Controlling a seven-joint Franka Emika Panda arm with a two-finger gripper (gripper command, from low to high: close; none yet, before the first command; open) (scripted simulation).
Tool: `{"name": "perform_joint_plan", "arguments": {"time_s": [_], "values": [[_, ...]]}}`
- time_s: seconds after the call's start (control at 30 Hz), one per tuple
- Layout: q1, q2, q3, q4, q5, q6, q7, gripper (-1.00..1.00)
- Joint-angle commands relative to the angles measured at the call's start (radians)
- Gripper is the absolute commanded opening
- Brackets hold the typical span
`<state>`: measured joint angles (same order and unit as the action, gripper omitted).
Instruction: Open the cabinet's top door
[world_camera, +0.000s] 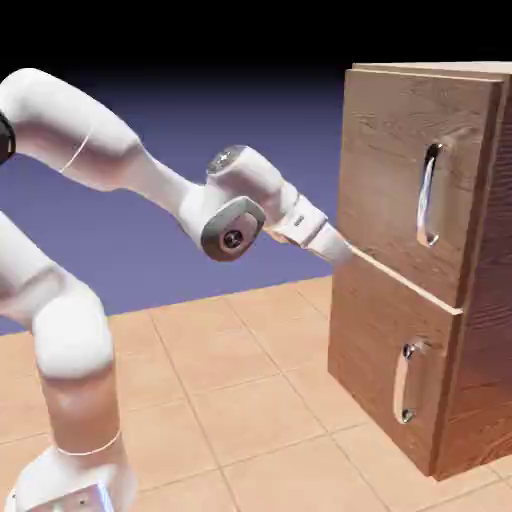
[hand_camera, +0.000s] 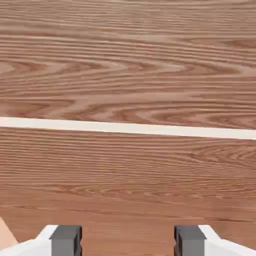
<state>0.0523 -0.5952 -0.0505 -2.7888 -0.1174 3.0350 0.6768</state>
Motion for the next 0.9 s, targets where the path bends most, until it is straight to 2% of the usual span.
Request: {"name": "perform_joint_plan", "arguments": {"time_s": [0.0, 0.87], "values": [[0.015, -0.009, -0.019, 0.008, -0.044, -0.001, -0.024, 0.00], [0.404, -0.252, -0.505, 0.212, -1.174, -0.020, -0.643, 0.00]]}}
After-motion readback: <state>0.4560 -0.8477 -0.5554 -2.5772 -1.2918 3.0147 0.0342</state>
